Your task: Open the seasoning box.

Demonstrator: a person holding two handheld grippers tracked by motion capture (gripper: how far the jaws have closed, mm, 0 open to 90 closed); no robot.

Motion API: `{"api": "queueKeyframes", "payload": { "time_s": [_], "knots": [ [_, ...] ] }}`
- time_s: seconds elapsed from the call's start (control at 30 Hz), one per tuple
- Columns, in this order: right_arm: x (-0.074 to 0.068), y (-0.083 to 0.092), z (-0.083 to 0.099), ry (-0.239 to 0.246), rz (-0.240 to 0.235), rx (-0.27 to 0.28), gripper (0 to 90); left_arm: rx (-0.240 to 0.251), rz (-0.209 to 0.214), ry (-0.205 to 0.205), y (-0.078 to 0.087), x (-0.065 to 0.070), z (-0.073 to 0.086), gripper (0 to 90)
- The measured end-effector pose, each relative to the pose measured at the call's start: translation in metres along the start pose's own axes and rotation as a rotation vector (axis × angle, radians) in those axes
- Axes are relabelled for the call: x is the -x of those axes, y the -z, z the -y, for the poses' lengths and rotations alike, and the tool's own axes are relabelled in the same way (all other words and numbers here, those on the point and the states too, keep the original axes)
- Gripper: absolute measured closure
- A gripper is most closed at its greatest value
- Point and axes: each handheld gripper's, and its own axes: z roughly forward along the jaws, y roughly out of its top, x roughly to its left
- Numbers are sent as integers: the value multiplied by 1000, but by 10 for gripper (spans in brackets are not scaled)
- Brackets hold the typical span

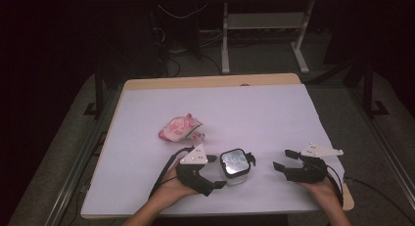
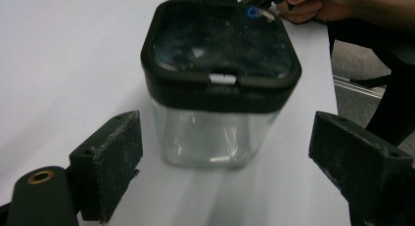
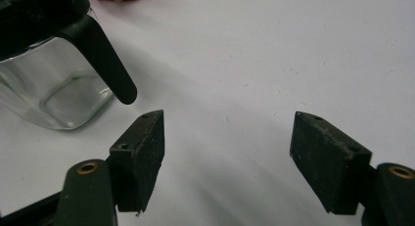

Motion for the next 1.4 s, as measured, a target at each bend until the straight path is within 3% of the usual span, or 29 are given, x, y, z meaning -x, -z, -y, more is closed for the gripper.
{"api": "queueKeyframes", "payload": {
  "time_s": [0.6, 0.7, 1.0, 1.4],
  "knots": [
    [0, -1, 0, 6, 1, -7, 286, 29, 21, -3, -18, -6, -10, 142],
    [0, -1, 0, 4, -1, -7, 287, 13, 23, -9, -19, -6, -9, 149],
    [0, -1, 0, 4, -5, -12, 289, 15, 9, -38, -17, -4, -10, 169],
    [0, -1, 0, 3, -3, -11, 292, 15, 2, -36, -15, -3, -12, 170]
  ]
}}
